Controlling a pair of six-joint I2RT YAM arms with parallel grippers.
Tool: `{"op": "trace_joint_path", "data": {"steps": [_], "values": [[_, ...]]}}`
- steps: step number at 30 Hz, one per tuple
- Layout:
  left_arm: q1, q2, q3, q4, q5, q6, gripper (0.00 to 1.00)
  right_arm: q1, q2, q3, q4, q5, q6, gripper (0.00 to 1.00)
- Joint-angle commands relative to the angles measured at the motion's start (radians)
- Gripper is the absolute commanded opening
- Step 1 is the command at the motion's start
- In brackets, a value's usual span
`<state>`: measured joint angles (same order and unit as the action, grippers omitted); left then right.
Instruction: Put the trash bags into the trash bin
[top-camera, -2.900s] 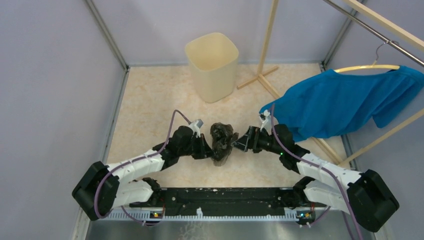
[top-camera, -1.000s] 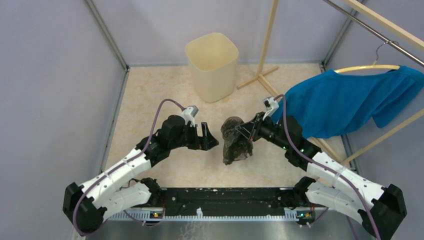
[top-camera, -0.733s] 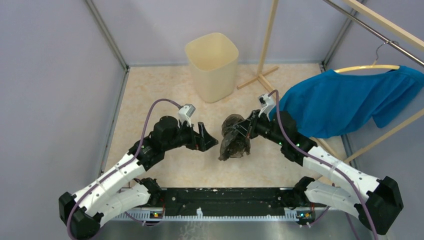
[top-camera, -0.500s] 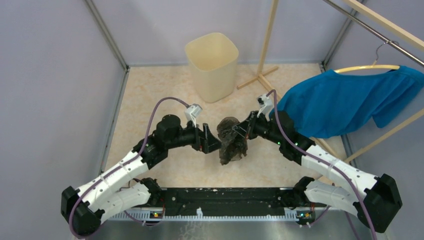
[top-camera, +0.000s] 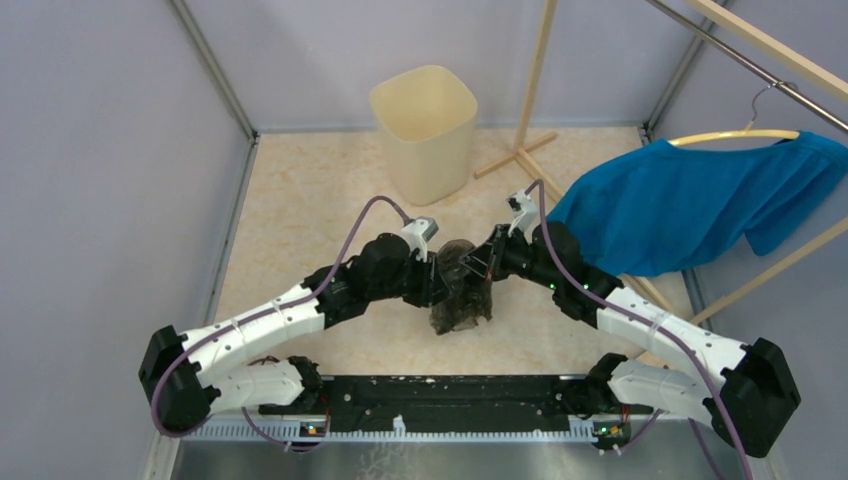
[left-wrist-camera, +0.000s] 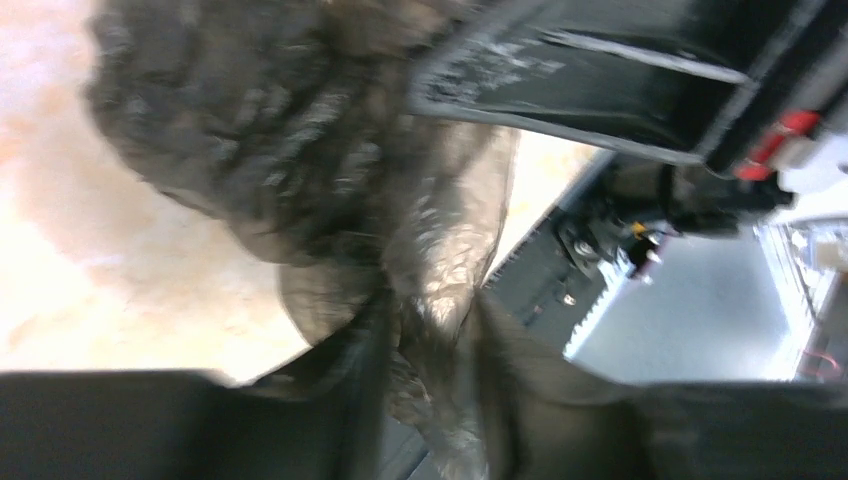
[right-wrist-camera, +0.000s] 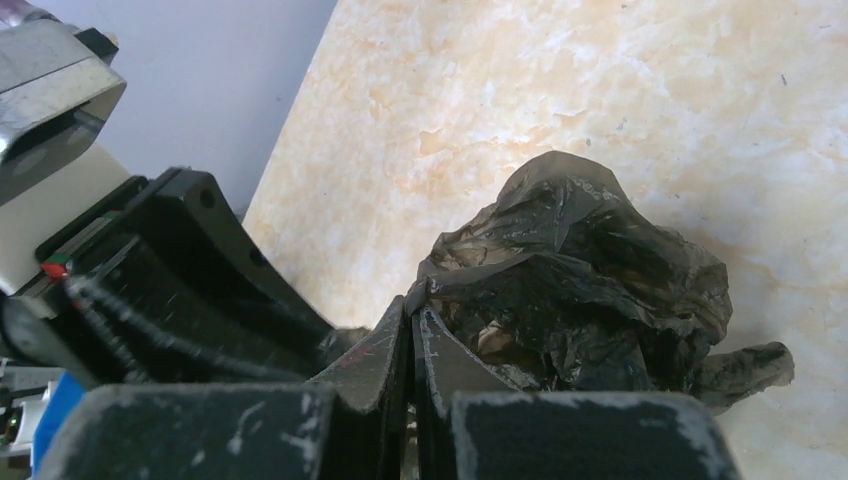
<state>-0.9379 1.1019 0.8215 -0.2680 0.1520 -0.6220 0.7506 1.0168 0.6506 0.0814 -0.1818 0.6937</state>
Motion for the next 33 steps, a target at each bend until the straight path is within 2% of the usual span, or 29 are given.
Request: {"op": "trace_joint_path", "data": {"steps": [1,4,5,8,15,21,26,28,31,33], "values": [[0.001,-0.038,0.031,-0.094,-0.244,-0.019,0.16,0.016,-0.021,0.032,0.023,0.007,-0.007,0.0],[0.003,-0.086,0.019,-0.148,-0.364,-0.054,0.01,0.016,-0.033,0.034,0.006,0.023,-0.02,0.0],[0.006,-0.106,0.013,-0.157,-0.384,-0.059,0.0,0.015,-0.036,0.035,-0.001,0.03,-0.026,0.0],[0.023,-0.164,-0.017,-0.162,-0.412,-0.071,0.0,0.015,-0.038,0.039,-0.027,0.05,-0.049,0.18],[0.068,-0.237,-0.075,-0.153,-0.392,-0.083,0.0,0.016,-0.058,0.034,-0.107,0.058,-0.115,0.51],[0.085,-0.253,-0.092,-0.158,-0.405,-0.071,0.0,0.016,-0.127,-0.045,-0.172,0.059,-0.186,0.73],[0.088,-0.26,-0.106,-0.165,-0.424,-0.069,0.0,0.016,-0.102,-0.098,-0.204,0.034,-0.313,0.76],[0.088,-0.261,-0.111,-0.168,-0.43,-0.068,0.0,0.016,-0.052,-0.088,-0.233,0.038,-0.369,0.71],[0.089,-0.261,-0.112,-0.169,-0.434,-0.066,0.0,0.02,0.056,-0.067,-0.244,0.04,-0.432,0.57],[0.09,-0.261,-0.111,-0.17,-0.432,-0.065,0.0,0.045,0.115,-0.055,-0.232,0.052,-0.457,0.56]]}}
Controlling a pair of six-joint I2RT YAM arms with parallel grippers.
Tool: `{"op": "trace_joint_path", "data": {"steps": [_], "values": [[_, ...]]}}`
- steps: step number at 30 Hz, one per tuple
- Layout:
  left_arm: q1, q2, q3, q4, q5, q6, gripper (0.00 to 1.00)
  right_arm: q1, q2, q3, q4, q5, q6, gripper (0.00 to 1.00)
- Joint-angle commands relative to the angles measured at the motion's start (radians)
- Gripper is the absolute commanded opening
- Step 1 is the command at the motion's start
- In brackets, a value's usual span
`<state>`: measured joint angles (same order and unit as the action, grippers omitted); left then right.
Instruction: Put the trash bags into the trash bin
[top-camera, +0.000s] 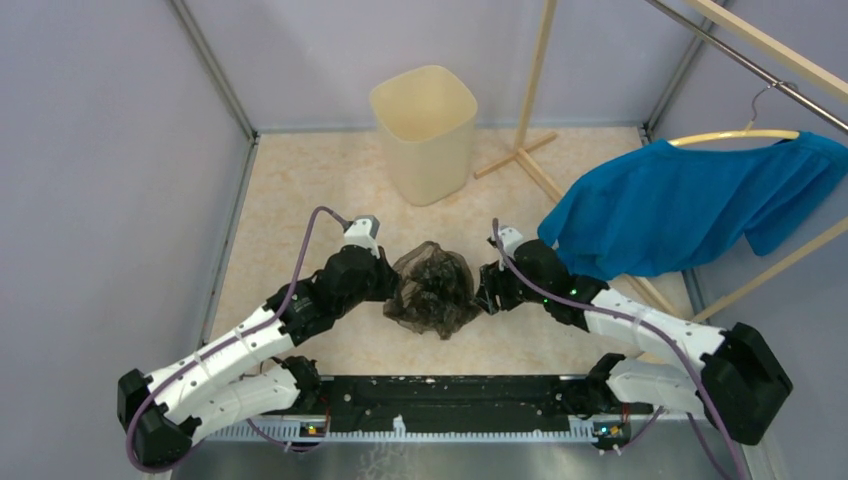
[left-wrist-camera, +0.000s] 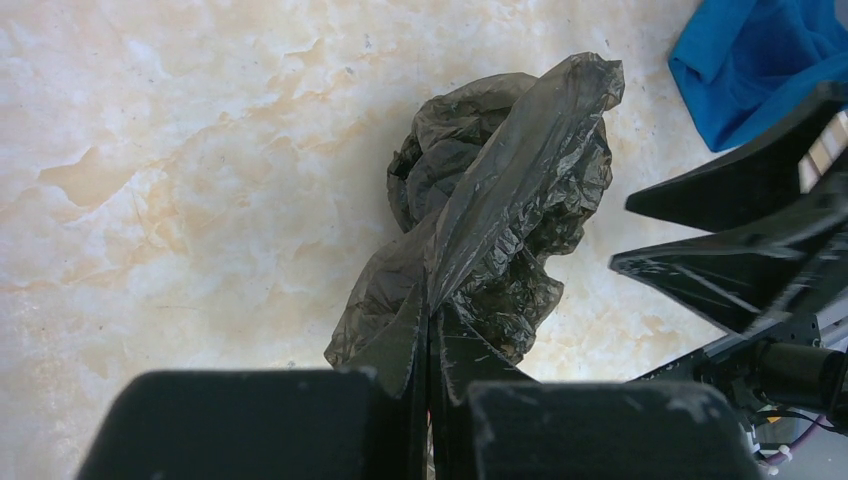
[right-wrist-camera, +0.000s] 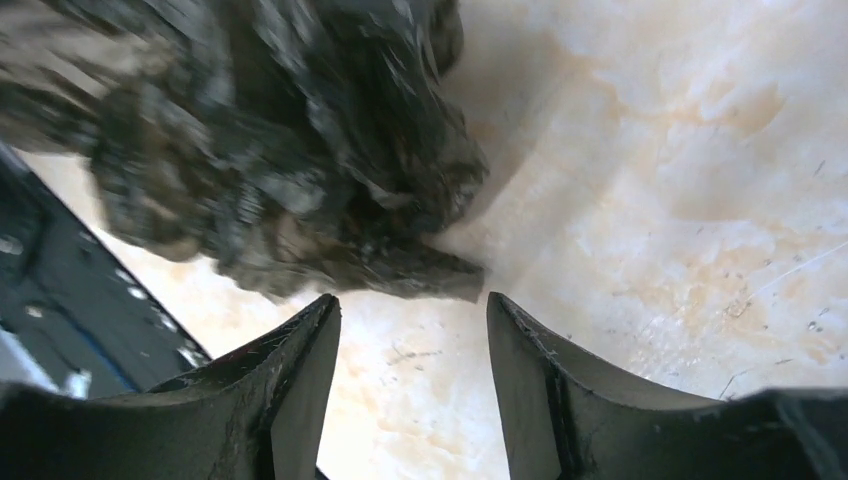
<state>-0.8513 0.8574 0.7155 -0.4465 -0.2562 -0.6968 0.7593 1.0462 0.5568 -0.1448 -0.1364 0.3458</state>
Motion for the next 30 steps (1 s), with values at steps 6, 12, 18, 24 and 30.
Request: {"op": "trace_joint_path", "data": {"steps": [6,12,18,24,30], "values": [[0.003,-0.022,-0.005,0.011,-0.015,0.013,0.0,0.147,0.225,0.06,0.04,0.184,-0.16,0.59],[0.004,-0.019,-0.001,0.015,0.0,0.023,0.0,0.176,0.272,0.056,0.119,0.301,-0.159,0.59],[0.003,-0.024,-0.01,0.021,-0.004,0.02,0.0,0.177,0.292,0.026,0.261,0.245,-0.202,0.6],[0.004,-0.041,-0.003,0.014,-0.043,0.018,0.0,0.177,0.257,0.025,0.269,0.23,-0.13,0.02],[0.004,-0.115,0.005,-0.056,-0.227,-0.024,0.0,0.176,0.075,0.019,0.065,0.478,-0.019,0.0]]}}
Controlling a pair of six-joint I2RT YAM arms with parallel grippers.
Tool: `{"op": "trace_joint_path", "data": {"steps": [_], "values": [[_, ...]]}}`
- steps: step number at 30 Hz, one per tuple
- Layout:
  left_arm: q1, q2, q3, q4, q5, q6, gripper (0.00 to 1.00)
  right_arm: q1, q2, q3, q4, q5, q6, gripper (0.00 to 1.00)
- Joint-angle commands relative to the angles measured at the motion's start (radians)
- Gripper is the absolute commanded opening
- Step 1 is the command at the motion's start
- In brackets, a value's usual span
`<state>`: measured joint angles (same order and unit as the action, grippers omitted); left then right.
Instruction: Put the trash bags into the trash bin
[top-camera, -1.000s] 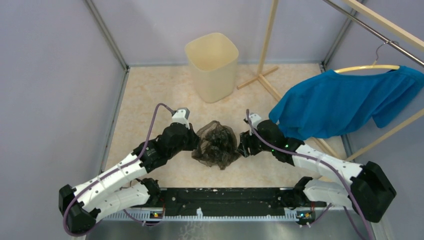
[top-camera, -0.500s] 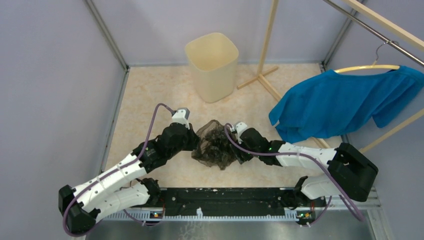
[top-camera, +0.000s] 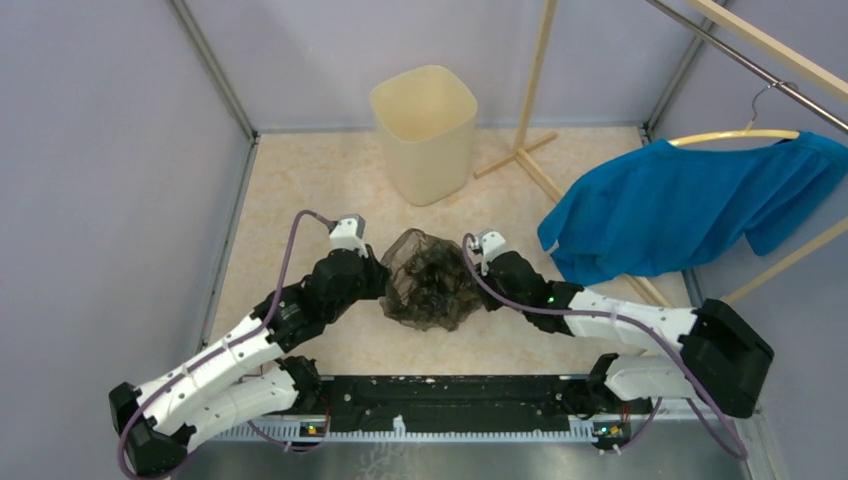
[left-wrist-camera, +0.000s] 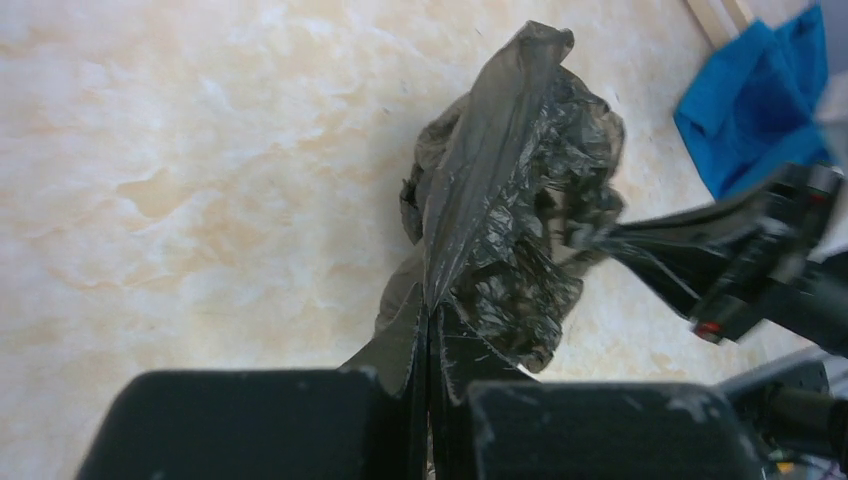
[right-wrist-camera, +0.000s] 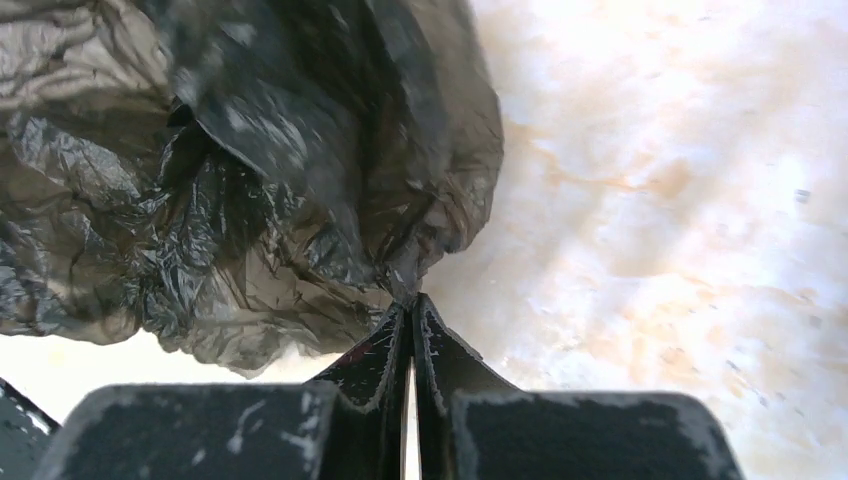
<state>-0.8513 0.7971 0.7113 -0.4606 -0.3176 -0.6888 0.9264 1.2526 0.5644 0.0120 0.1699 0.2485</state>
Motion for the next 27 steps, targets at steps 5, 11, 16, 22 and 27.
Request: {"op": "trace_joint_path", "data": {"steps": [5,11,16,22,27], "values": [[0.005,-0.085,0.056,-0.164,-0.344,-0.081,0.0,-0.04,-0.264,0.026,-0.272,0.319,0.149,0.0],[0.005,-0.158,0.105,-0.182,-0.381,-0.048,0.0,-0.09,-0.326,0.107,-0.407,0.244,0.166,0.0],[0.005,-0.196,0.168,-0.179,-0.343,-0.002,0.0,-0.09,-0.36,0.207,-0.405,0.122,0.124,0.0],[0.005,-0.115,0.178,-0.13,-0.197,0.067,0.0,-0.09,-0.263,0.257,-0.365,0.073,0.065,0.0],[0.005,-0.005,0.193,-0.114,-0.054,0.131,0.0,-0.09,-0.176,0.275,-0.422,0.117,0.002,0.11]]}}
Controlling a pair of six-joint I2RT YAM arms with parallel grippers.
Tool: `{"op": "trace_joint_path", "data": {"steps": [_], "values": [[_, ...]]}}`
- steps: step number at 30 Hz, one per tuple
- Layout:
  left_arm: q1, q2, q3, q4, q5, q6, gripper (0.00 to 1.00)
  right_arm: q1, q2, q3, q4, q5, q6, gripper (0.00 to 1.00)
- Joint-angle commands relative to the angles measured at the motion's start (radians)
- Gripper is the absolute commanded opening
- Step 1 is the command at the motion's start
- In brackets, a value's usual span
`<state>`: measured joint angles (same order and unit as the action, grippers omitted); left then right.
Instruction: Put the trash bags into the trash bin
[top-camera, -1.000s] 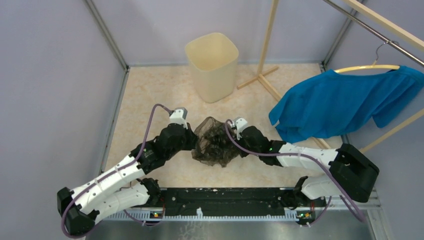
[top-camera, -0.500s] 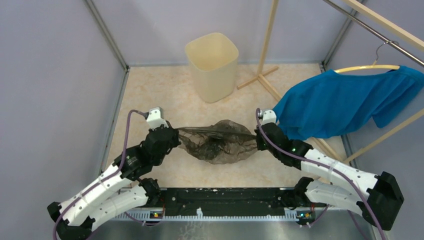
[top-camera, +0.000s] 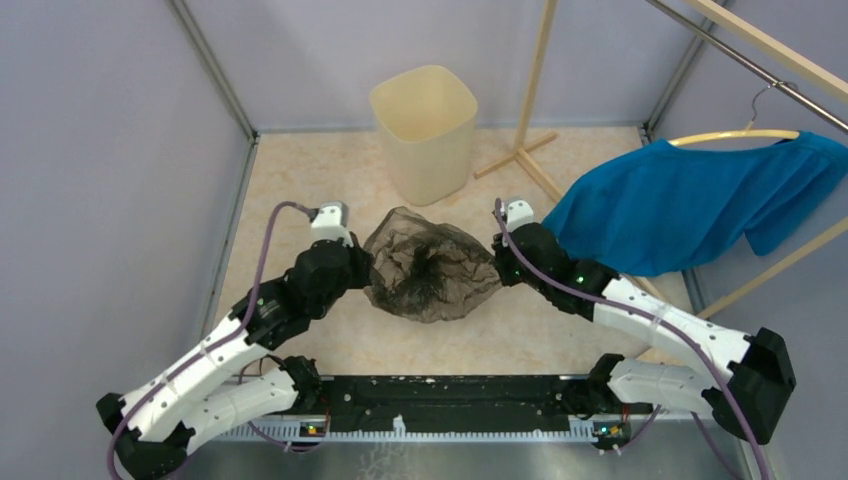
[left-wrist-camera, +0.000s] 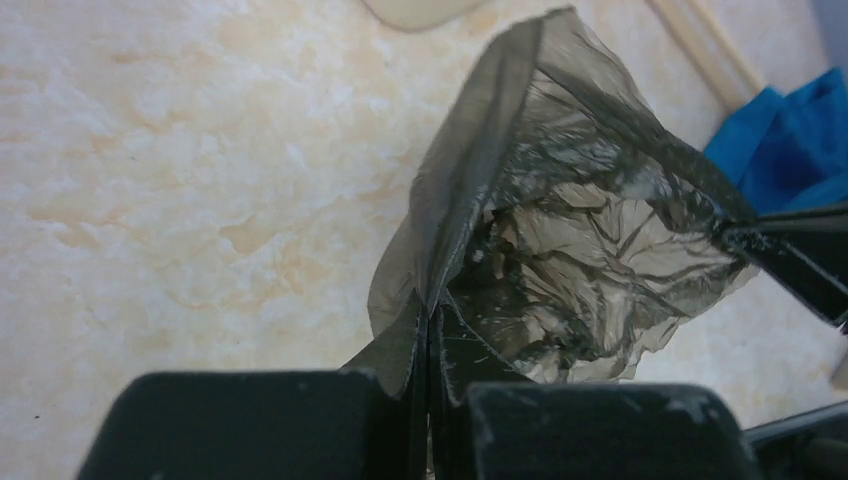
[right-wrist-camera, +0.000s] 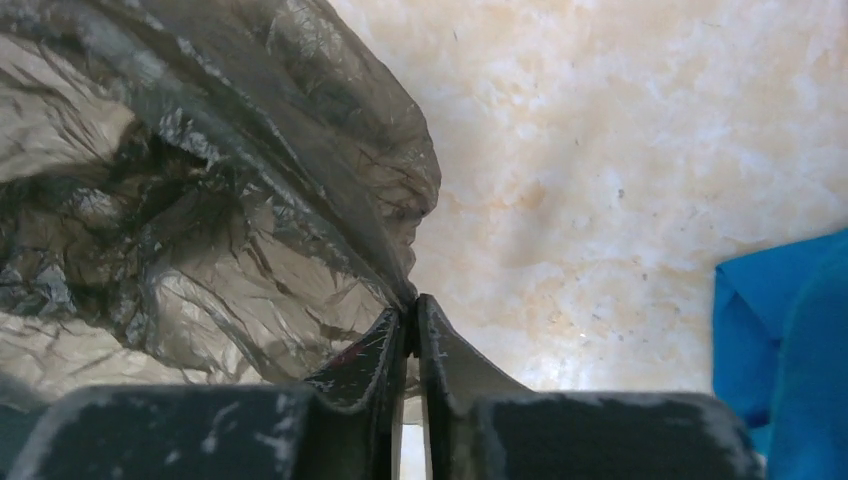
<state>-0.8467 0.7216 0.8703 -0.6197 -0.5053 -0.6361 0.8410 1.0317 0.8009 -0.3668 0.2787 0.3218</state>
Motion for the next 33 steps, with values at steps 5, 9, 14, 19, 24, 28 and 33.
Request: {"op": "trace_joint_path", "data": {"steps": [5,9,14,19,24,28,33], "values": [[0.001,0.099,0.042,0.095,0.221,0.168,0.0,0.005,0.051,0.039,-0.046,-0.043,-0.159,0.48],[0.0,0.097,0.067,0.123,0.262,0.247,0.0,0.03,0.042,0.059,0.038,-0.121,-0.22,0.74],[-0.001,0.093,0.096,0.115,0.27,0.296,0.0,0.029,0.077,0.058,0.262,-0.273,-0.278,0.88],[0.0,0.089,0.111,0.096,0.29,0.309,0.0,-0.001,0.149,0.085,0.406,-0.372,-0.306,0.89],[0.0,0.089,0.117,0.09,0.298,0.333,0.0,-0.004,0.229,0.121,0.514,-0.574,-0.269,0.76],[0.0,0.1,0.123,0.1,0.302,0.343,0.0,-0.005,0.271,0.107,0.568,-0.587,-0.206,0.6],[0.001,0.127,0.136,0.081,0.115,0.24,0.19,-0.007,0.225,0.085,0.452,-0.146,0.039,0.0]]}}
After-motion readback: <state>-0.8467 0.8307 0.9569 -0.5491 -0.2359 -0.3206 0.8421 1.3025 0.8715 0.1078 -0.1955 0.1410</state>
